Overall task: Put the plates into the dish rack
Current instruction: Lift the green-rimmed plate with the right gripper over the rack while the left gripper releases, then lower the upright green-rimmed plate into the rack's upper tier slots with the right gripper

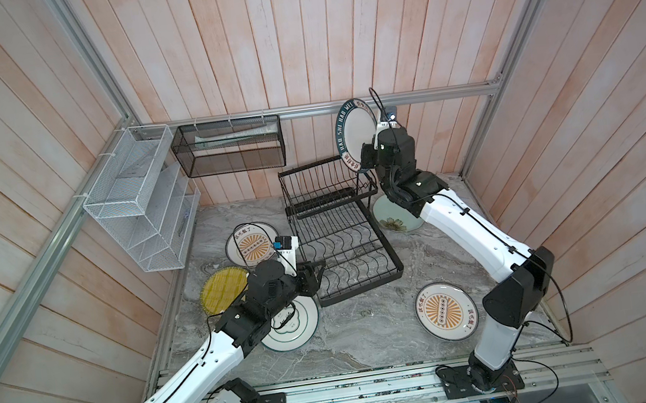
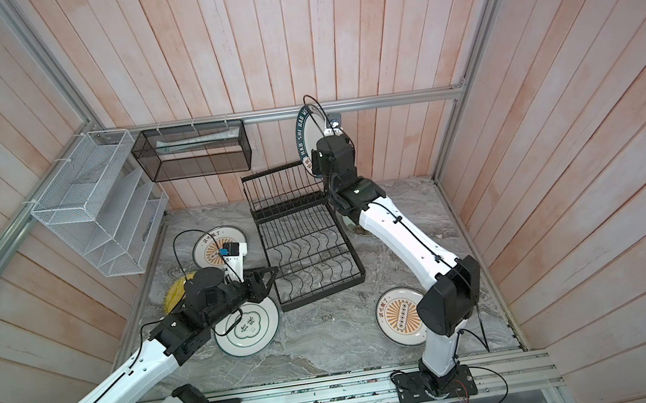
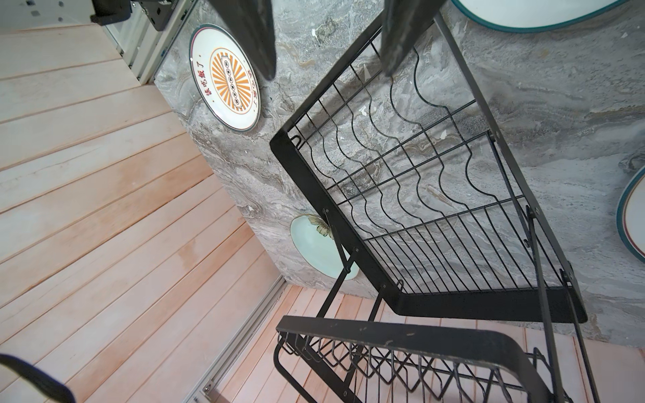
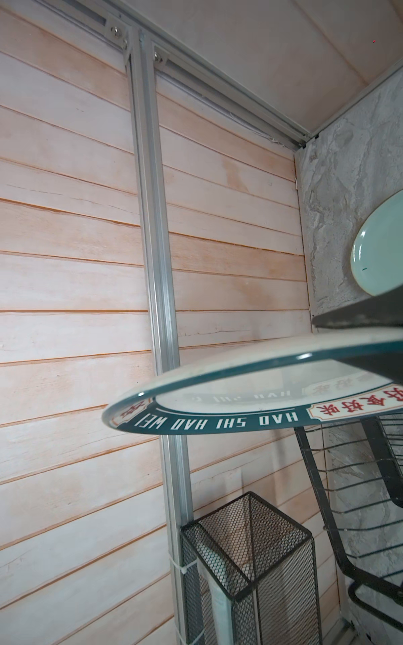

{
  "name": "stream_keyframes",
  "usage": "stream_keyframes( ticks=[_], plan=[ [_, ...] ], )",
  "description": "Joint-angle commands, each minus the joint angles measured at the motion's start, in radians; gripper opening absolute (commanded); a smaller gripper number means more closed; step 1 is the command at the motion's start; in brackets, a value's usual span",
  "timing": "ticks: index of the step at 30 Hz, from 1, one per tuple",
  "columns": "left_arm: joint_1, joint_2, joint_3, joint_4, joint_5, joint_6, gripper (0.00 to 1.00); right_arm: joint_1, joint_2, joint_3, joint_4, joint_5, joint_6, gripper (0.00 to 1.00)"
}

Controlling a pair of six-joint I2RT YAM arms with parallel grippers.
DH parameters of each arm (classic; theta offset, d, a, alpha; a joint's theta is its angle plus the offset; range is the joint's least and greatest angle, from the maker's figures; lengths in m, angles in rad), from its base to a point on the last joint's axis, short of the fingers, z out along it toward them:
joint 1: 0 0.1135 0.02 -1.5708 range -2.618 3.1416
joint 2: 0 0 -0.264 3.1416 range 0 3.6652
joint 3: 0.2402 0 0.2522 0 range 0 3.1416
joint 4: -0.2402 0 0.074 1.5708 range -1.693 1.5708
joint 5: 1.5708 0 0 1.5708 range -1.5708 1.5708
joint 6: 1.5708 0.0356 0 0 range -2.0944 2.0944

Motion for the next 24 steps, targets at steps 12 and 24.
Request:
stream_keyframes(
  ticks=[12, 24],
  plan=[
    [-0.004, -0.037, 0.036, -0.057, -0.050, 0.037, 0.50, 0.057, 0.171, 0.221, -0.013, 0.224, -0.213, 0.00],
    [-0.005, -0.070, 0.036, -0.085, -0.082, 0.052, 0.51, 0.061, 0.203, 0.231, 0.000, 0.253, -0.269, 0.00]
  ],
)
